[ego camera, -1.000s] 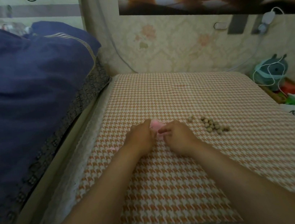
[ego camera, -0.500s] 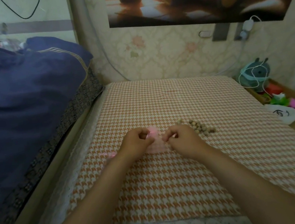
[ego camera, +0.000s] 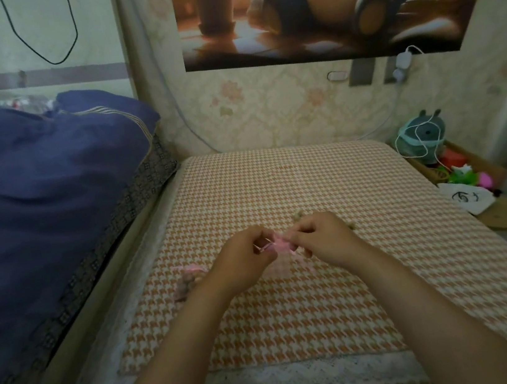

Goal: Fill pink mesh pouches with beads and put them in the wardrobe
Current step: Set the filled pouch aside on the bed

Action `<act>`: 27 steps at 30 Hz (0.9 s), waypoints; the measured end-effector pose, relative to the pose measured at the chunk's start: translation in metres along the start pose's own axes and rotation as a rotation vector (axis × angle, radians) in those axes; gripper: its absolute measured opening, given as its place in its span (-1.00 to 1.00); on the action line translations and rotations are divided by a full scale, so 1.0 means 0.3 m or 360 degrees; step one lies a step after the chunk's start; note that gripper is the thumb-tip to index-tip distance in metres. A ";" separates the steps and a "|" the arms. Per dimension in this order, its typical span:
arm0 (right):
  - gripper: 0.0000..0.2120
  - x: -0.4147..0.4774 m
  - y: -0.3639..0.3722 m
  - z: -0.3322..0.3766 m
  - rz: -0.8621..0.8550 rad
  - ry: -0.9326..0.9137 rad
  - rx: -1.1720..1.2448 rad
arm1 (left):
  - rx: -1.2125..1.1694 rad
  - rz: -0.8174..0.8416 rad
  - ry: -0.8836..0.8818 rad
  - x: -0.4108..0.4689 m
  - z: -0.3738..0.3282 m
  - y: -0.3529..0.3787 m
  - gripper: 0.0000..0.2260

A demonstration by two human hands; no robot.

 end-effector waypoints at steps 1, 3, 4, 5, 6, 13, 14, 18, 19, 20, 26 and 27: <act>-0.76 -0.004 0.001 -0.008 -0.0008 0.0008 -0.0022 | 0.0041 -0.0023 0.0008 -0.006 -0.006 0.002 -0.83; -0.78 -0.013 0.001 -0.016 -0.0031 0.0026 -0.0065 | 0.0221 -0.0139 0.0106 -0.011 -0.027 -0.005 -0.74; -0.77 -0.014 -0.002 -0.018 -0.0056 0.0034 -0.0076 | 0.0309 -0.0213 0.0173 -0.013 -0.042 -0.011 -0.72; -0.77 -0.012 -0.006 -0.020 -0.0086 0.0036 -0.0075 | 0.0339 -0.0283 0.0221 -0.015 -0.056 -0.018 -0.73; -0.76 -0.008 -0.010 -0.023 -0.0112 0.0031 -0.0068 | 0.0305 -0.0339 0.0228 -0.019 -0.067 -0.025 -0.78; -0.81 0.010 0.012 -0.015 -0.0028 -0.0077 -0.0187 | -0.0266 -0.0280 -0.0244 -0.021 -0.012 -0.009 -0.86; -0.82 0.013 0.014 -0.014 -0.0028 -0.0080 -0.0182 | -0.0297 -0.0259 -0.0283 -0.017 -0.002 -0.006 -0.92; -0.85 0.030 0.029 -0.025 -0.0037 -0.0077 -0.0245 | -0.0341 -0.0222 -0.0400 -0.006 0.030 0.011 -0.98; -0.86 0.033 0.035 -0.025 -0.0029 -0.0077 -0.0253 | -0.0349 -0.0216 -0.0419 -0.004 0.034 0.017 -0.97; -0.87 0.035 0.041 -0.023 -0.0026 -0.0077 -0.0246 | -0.0357 -0.0215 -0.0434 -0.003 0.037 0.022 -0.98; -0.93 0.048 0.065 -0.039 -0.0026 -0.0029 -0.0272 | -0.0518 -0.0281 -0.0507 -0.011 0.041 0.020 -0.86; -0.97 0.051 0.070 -0.046 0.0003 -0.0009 -0.0244 | -0.0519 -0.0297 -0.0520 -0.010 0.043 0.016 -0.87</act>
Point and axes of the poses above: each hand's wrist, its own x-axis towards the middle knuckle, its own y-axis out of the palm, z = x × y, the point moved 8 cm from there along x, towards the middle knuckle, and after that the axes turned 12 degrees about -x, right-handed, at the moved point
